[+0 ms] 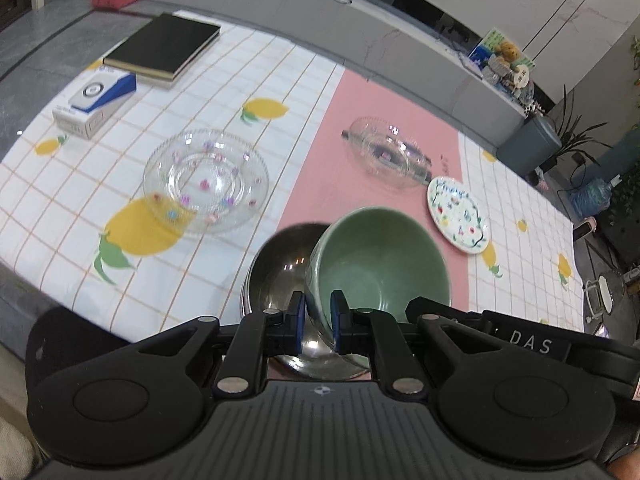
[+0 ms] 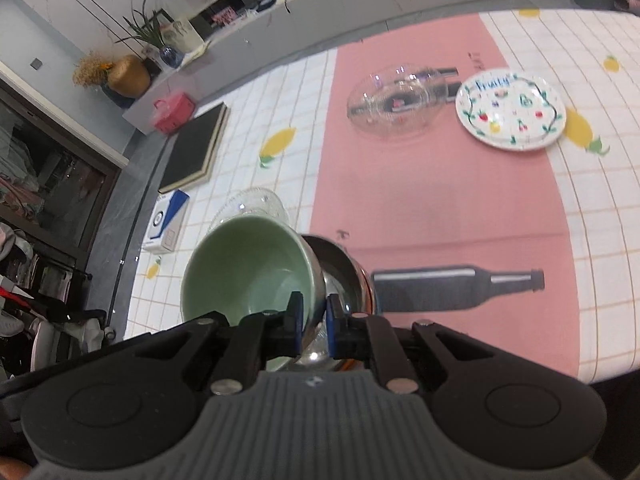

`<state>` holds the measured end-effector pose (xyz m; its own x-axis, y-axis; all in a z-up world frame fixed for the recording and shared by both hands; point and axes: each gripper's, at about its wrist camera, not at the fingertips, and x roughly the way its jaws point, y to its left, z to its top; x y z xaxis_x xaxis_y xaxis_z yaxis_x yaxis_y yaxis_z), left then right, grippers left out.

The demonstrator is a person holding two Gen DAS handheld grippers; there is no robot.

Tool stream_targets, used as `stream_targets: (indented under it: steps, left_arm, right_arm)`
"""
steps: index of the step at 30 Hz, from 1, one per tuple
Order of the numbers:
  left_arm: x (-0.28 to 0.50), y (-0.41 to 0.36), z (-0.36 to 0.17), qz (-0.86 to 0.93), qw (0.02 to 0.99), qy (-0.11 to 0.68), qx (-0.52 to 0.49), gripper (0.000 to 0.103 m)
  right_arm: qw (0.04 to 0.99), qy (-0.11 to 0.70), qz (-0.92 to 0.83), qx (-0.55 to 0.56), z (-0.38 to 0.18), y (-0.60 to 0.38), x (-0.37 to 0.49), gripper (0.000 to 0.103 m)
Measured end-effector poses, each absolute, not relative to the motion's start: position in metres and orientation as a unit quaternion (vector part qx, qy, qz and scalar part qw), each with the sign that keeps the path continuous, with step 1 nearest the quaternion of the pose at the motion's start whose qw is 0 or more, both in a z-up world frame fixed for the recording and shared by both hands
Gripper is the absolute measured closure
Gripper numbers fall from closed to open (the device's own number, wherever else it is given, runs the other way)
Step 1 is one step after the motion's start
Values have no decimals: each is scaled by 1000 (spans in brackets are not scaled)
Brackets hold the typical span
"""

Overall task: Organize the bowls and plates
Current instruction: 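Carry the green bowl over the steel bowl stack and lower it inside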

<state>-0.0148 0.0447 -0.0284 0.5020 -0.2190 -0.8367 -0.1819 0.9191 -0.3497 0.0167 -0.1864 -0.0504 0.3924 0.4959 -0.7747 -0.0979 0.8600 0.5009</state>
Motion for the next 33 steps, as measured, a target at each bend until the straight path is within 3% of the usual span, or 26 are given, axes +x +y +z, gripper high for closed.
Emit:
stream_targets:
  steps: [18, 33]
  left_arm:
    - [-5, 42, -53, 3, 821, 540, -186, 89]
    - [11, 41, -67, 23, 814, 557, -164, 86]
  right_arm:
    - [791, 558, 175, 180, -77, -178, 30, 94]
    - [805, 561, 165, 97, -85, -149, 45, 91]
